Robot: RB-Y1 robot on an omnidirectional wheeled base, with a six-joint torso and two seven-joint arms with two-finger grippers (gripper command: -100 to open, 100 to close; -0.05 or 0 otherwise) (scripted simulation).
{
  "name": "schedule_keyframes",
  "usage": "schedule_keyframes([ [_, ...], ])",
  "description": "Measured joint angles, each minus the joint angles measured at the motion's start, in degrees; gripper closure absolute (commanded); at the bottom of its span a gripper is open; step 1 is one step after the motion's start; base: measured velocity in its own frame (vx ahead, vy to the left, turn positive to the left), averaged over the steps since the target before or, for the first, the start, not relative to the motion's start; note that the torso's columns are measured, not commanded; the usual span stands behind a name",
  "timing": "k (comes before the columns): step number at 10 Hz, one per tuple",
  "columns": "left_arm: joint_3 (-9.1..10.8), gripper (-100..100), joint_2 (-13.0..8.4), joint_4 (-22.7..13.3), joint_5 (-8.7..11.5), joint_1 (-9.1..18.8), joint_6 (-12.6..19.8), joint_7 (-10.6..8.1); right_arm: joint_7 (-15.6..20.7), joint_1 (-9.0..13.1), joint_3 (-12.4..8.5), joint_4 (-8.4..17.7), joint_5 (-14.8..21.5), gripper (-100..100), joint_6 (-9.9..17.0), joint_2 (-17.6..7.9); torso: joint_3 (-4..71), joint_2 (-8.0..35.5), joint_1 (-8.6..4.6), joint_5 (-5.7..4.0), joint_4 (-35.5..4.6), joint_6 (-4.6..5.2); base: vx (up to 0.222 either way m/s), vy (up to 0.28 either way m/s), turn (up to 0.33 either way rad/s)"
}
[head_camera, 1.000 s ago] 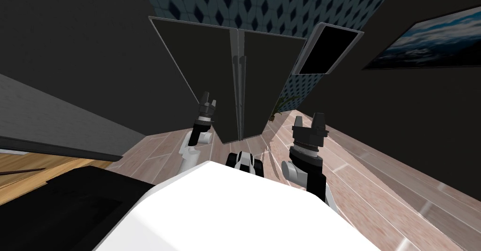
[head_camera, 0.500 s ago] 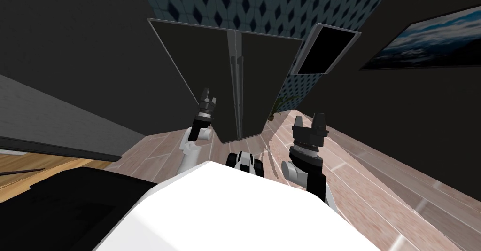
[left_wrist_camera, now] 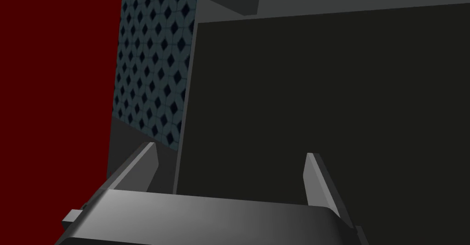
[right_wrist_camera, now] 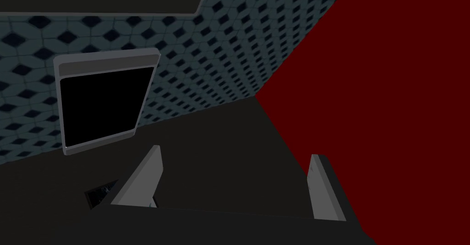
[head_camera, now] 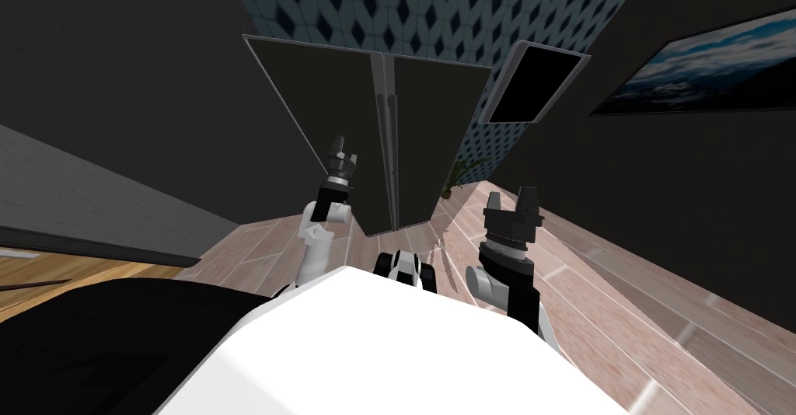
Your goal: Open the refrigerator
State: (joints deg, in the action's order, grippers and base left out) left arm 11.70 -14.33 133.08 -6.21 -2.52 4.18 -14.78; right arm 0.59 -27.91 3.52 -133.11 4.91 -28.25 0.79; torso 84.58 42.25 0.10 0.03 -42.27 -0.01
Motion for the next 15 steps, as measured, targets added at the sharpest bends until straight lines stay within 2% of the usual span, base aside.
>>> schedule_keyframes([
  [1, 0.63, -100, -0.72, -0.11, 0.01, 2.07, 1.86, -0.72, 0.0, 0.0, 0.0, 0.0, 0.0, 0, 0.0, 0.0, 0.01, 0.01, -0.06, -0.02, -0.01, 0.02, -0.013, -0.041, -0.013],
  [3, 1.0, -100, -0.93, 0.01, -0.06, 3.57, 4.74, -1.5, 0.0, 0.0, 0.0, 0.0, 0.0, 0, 0.0, 0.0, -0.01, 0.02, -0.05, -0.01, -0.01, 0.0, -0.009, -0.036, -0.008],
  [5, 1.94, -100, -1.76, -0.03, -0.08, 6.58, 7.77, -2.83, 0.0, 0.0, 0.0, 0.0, 0.0, 0, 0.0, 0.0, -0.02, 0.04, -0.15, -0.05, -0.01, 0.01, -0.007, -0.037, -0.004],
  [12, 3.89, -100, -3.31, 0.25, -0.16, 13.95, 17.92, -6.0, 0.0, 0.0, 0.0, 0.0, 0.0, 0, 0.0, 0.0, -0.03, 0.05, -0.04, -0.01, -0.01, 0.0, -0.006, -0.042, -0.007],
  [14, 4.87, -100, -4.3, 0.03, 0.05, 17.25, 21.21, -7.32, 0.0, 0.0, 0.0, 0.0, 0.0, 0, 0.0, 0.0, -0.01, 0.03, -0.13, -0.04, -0.01, 0.01, -0.002, -0.038, -0.001],
  [15, 4.99, -100, -4.38, 0.22, 0.11, 17.65, 22.76, -7.54, 0.0, 0.0, 0.0, 0.0, 0.0, 0, 0.0, 0.0, -0.03, 0.04, -0.02, 0.0, -0.01, 0.0, -0.006, -0.043, -0.003],
])
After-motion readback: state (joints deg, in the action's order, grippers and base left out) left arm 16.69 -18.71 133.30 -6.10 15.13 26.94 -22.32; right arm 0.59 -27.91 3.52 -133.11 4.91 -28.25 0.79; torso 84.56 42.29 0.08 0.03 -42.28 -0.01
